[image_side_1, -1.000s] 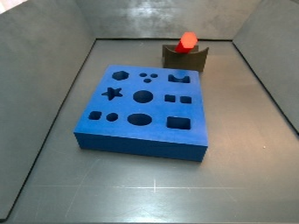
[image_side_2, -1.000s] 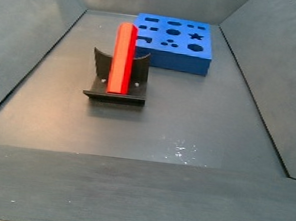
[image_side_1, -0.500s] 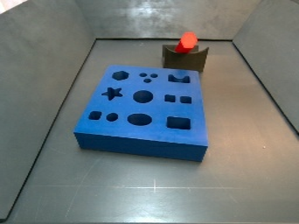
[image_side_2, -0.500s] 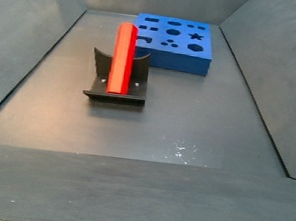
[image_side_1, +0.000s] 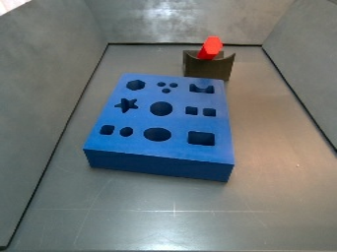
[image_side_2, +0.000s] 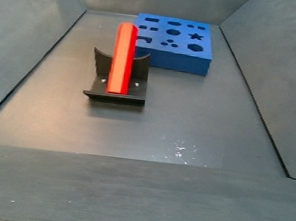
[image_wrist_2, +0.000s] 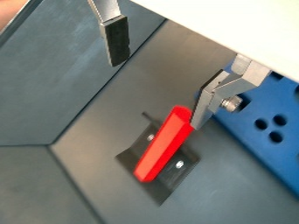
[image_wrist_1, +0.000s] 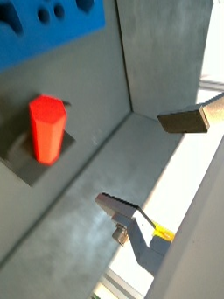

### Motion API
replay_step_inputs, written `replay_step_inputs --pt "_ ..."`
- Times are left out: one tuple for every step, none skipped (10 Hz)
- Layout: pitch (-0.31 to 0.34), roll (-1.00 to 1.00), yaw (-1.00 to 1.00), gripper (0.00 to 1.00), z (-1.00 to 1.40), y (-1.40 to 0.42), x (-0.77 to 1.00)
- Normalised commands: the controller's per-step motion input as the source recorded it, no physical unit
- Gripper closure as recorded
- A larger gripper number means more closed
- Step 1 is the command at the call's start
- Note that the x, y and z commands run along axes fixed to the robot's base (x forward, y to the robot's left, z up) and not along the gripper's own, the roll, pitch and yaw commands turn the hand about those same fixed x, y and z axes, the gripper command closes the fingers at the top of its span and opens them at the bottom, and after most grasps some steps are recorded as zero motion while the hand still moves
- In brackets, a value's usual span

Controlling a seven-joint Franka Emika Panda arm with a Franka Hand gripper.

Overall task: Pick up the hexagon object. Move up. Place the hexagon object on the fixture. Regrasp the hexagon object. Move to above the board. Insert the hexagon object.
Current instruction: Regrasp the hexagon object.

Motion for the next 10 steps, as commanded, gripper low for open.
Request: replay_step_inputs --pt "0.160 1.00 0.09 0.00 0.00 -0.04 0.10" --pt "0.184 1.00 0.11 0.00 0.00 -0.04 0.10" --pt "0.212 1.00 0.15 0.00 0.00 -0.05 0.10" --pt "0.227 1.00 0.18 0.00 -0.01 -0.05 0.10" --pt "0.214 0.84 0.23 0.00 -0.01 -0.05 0.10" --pt "0.183 0.65 0.24 0.00 -0.01 -0.05 0.10" --pt "0.145 0.47 0.26 0.00 -0.01 -0.05 0.11" --pt "0.094 0.27 0.26 0.00 0.00 -0.04 0.10" --pt "0.035 0.19 0.25 0.00 0.00 -0.04 0.09" --pt "0.014 0.18 0.24 0.00 -0.01 -0.04 0.08"
